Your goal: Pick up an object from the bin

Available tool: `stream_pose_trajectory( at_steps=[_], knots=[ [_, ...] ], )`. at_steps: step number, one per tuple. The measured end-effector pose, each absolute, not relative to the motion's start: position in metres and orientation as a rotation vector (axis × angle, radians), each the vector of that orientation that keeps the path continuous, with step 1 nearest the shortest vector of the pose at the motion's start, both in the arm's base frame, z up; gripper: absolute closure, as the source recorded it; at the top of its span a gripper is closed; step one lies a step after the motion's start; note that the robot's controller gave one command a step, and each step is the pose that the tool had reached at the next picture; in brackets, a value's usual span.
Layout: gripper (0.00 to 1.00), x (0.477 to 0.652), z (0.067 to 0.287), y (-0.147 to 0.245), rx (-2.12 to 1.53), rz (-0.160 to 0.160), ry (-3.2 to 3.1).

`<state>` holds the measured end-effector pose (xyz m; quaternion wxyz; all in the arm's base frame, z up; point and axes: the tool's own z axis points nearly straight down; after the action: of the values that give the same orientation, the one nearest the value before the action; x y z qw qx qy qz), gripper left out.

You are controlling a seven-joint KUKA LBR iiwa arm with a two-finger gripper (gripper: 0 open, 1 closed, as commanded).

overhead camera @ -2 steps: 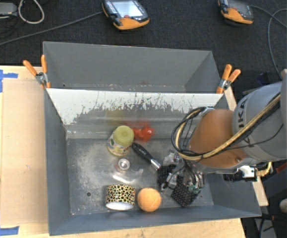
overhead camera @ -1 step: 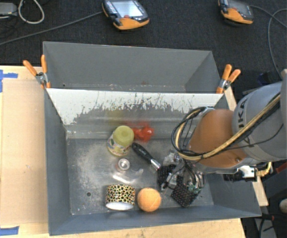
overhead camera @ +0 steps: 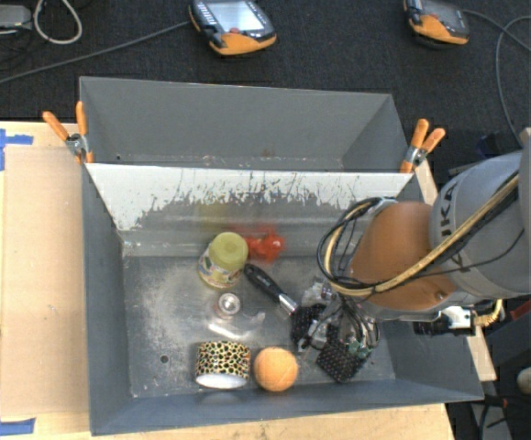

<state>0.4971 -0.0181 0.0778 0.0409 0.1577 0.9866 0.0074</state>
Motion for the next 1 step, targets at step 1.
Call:
stream_pose_trajectory(
  at_steps=[1],
  knots=[
    [1.0,0.4971,0.0778,-0.0181,0.483,0.023,3.021]
  ],
)
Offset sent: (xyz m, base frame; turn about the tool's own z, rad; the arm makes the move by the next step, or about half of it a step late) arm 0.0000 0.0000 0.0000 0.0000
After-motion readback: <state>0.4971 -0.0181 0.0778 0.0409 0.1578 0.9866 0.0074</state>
